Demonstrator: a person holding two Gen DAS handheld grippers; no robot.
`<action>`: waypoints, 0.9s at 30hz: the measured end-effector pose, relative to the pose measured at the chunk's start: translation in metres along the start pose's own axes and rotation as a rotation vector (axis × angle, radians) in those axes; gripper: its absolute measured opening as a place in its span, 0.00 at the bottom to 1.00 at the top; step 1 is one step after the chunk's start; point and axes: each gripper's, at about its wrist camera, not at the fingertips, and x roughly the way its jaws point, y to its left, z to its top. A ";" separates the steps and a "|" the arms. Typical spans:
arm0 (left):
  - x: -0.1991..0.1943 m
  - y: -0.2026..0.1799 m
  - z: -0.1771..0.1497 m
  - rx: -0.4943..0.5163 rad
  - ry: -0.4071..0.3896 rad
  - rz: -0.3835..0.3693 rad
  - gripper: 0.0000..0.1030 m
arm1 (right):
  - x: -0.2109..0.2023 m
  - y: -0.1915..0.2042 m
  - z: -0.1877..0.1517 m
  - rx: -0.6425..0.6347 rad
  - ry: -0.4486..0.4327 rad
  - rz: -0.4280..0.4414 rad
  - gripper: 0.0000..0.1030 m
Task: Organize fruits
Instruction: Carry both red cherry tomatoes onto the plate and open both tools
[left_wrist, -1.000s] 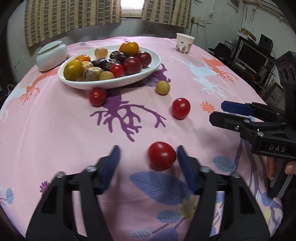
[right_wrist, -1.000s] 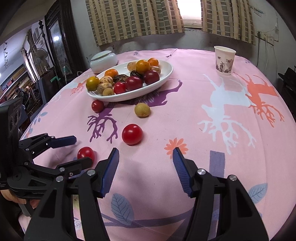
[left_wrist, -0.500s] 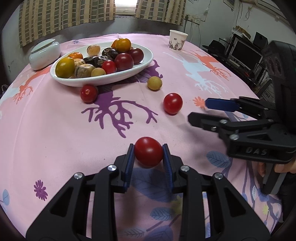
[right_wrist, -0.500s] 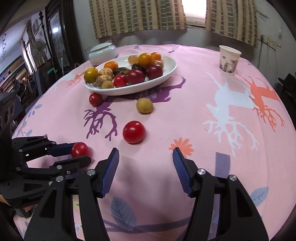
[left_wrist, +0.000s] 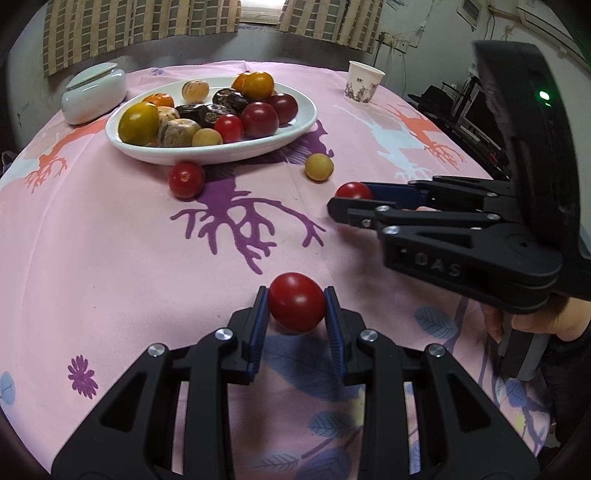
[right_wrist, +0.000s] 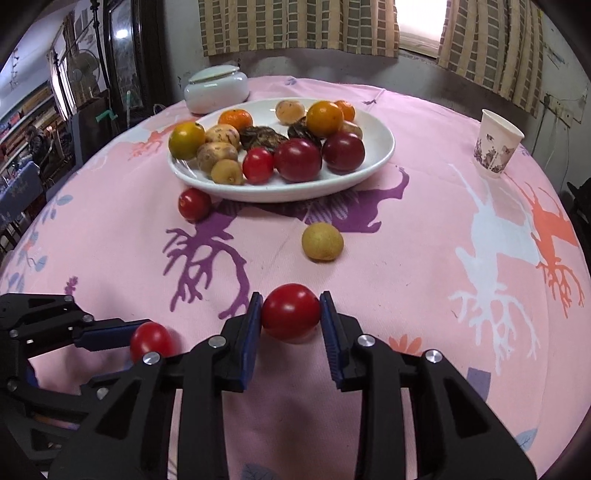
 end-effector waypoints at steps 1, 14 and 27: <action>-0.002 0.002 0.003 -0.003 -0.005 0.000 0.29 | -0.004 0.000 0.004 -0.006 -0.016 0.003 0.31; -0.009 0.053 0.111 -0.054 -0.128 0.115 0.29 | 0.017 -0.019 0.093 0.121 -0.115 0.132 0.31; 0.016 0.079 0.132 -0.176 -0.144 0.125 0.56 | 0.049 -0.039 0.111 0.348 -0.091 0.219 0.65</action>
